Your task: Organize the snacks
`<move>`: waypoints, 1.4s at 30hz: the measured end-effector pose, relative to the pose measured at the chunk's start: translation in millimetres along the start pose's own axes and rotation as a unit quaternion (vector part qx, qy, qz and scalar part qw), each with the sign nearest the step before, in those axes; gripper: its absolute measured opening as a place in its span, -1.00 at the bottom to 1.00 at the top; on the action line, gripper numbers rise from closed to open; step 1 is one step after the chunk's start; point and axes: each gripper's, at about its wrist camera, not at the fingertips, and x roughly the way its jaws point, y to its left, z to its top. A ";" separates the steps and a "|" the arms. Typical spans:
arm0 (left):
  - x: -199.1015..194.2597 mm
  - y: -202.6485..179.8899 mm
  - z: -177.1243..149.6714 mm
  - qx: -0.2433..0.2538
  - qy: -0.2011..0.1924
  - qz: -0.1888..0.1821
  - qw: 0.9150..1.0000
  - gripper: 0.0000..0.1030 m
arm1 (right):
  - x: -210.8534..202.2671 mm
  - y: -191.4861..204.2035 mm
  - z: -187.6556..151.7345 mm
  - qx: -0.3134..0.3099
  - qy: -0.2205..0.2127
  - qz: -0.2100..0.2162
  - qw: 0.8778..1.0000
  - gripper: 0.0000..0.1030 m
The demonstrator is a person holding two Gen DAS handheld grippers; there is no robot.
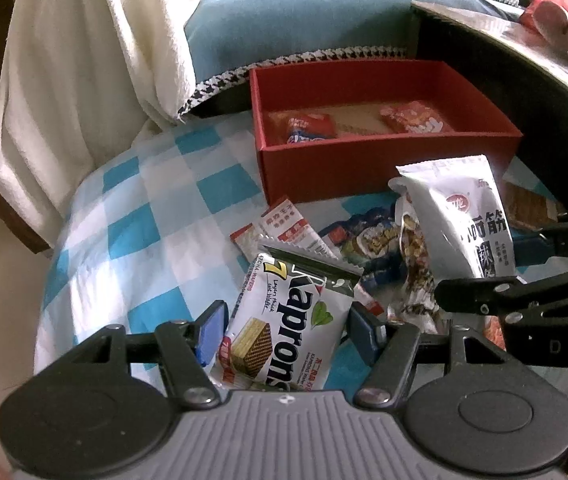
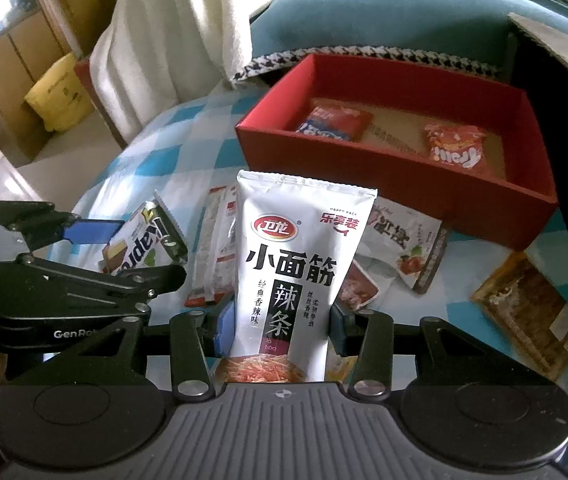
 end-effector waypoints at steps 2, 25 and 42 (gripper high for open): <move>-0.3 -1.5 2.4 0.000 -0.005 -0.001 1.000 0.14 | -0.8 0.7 -1.2 0.002 -0.004 -0.001 1.000 0.04; 5.4 -13.5 23.1 0.007 -0.029 0.009 1.000 0.15 | -4.5 -1.4 -3.4 0.014 -0.022 -0.013 1.000 0.04; 14.0 -26.0 45.5 0.017 -0.051 0.015 0.998 0.15 | -8.3 -23.4 13.9 0.033 -0.048 -0.024 0.998 0.04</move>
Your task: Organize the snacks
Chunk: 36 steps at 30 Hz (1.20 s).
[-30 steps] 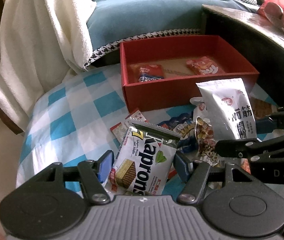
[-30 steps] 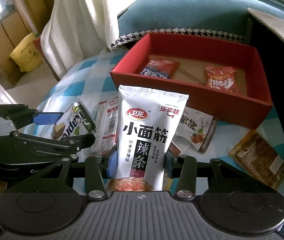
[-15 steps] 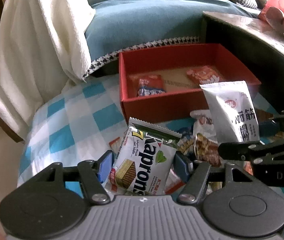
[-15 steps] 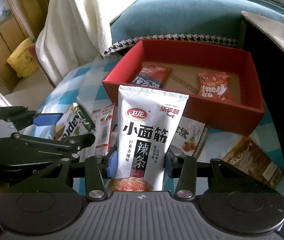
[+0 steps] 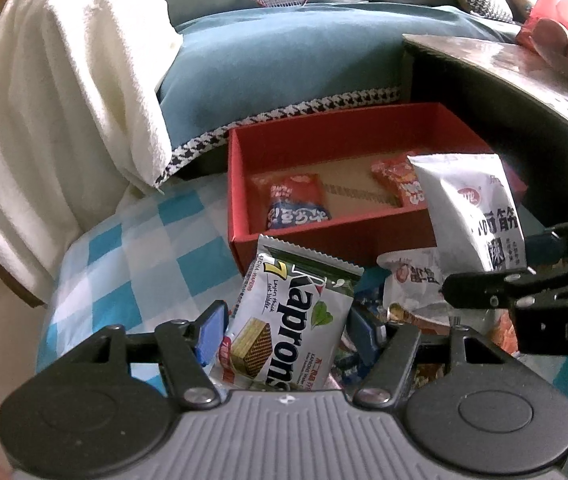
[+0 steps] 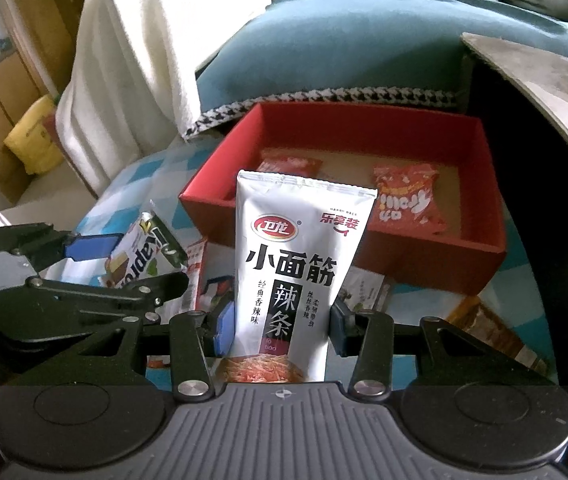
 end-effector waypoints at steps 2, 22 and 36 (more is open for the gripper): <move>1.3 -2.2 2.4 0.003 -0.003 0.000 1.000 0.15 | 0.3 -4.0 4.0 0.003 -0.004 -0.002 1.000 0.05; 26.2 -8.7 32.5 0.001 -0.020 0.002 1.000 0.15 | 12.5 -27.8 37.1 0.016 -0.024 -0.019 0.999 0.05; 47.6 -5.3 58.3 -0.002 -0.024 0.007 1.000 0.15 | 32.8 -47.2 58.3 0.024 -0.024 -0.037 0.999 0.05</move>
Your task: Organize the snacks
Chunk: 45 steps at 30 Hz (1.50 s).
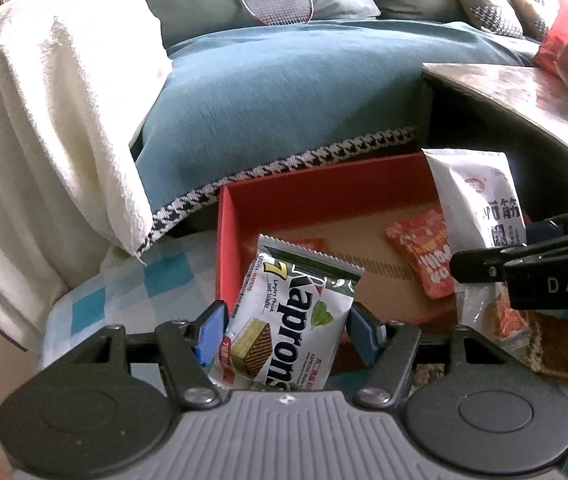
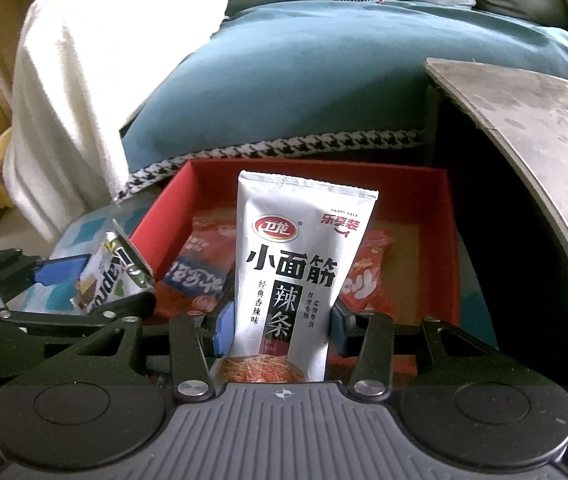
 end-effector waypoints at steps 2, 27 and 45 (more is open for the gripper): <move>4.4 1.4 4.3 -0.002 0.000 0.003 1.000 0.15 | 4.6 -3.3 3.7 0.001 -0.001 -0.002 1.000 0.05; 81.6 -16.0 20.9 0.018 0.043 0.014 0.999 0.36 | 90.2 -27.4 25.3 0.014 0.038 -0.027 0.999 0.18; 39.5 -19.5 22.9 0.043 0.002 0.041 0.998 0.56 | 48.8 -21.7 29.5 0.020 0.007 -0.051 0.998 0.68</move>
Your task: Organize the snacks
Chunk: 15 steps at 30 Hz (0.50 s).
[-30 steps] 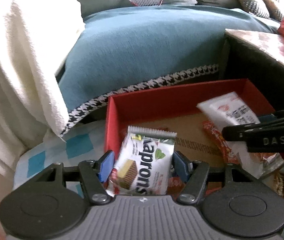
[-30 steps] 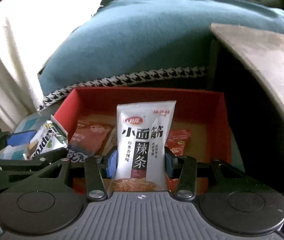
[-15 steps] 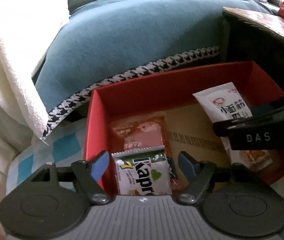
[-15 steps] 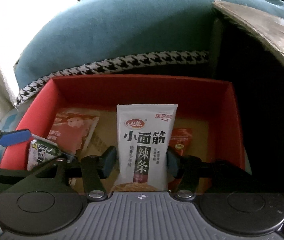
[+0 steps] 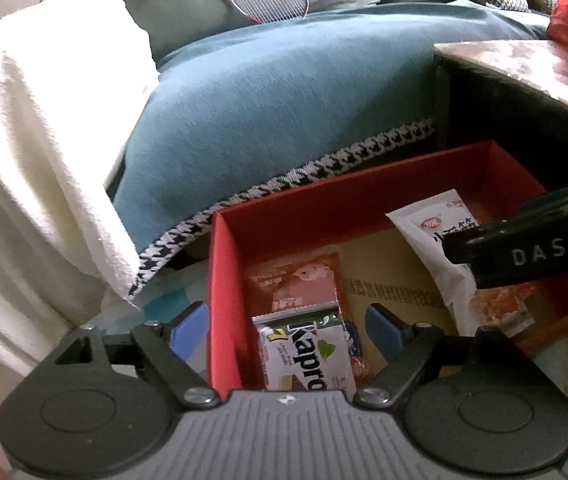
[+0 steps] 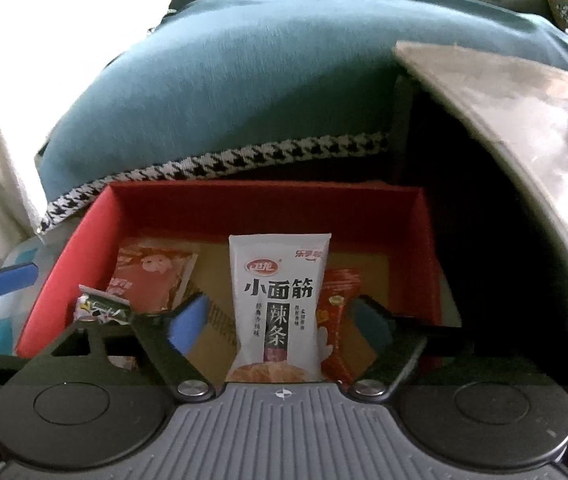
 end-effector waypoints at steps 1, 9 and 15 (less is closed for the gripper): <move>-3.7 1.2 -0.6 -0.001 -0.001 -0.001 1.000 0.56 | -5.6 0.0 -0.8 -0.001 -0.003 0.003 1.000 0.68; -30.1 10.6 -9.7 -0.012 -0.010 -0.002 1.000 0.57 | -40.0 7.3 -8.9 -0.004 -0.020 0.010 1.000 0.77; -45.7 16.0 -24.1 -0.014 -0.005 -0.004 1.000 0.57 | -54.7 20.4 -28.0 -0.001 -0.010 0.031 0.999 0.80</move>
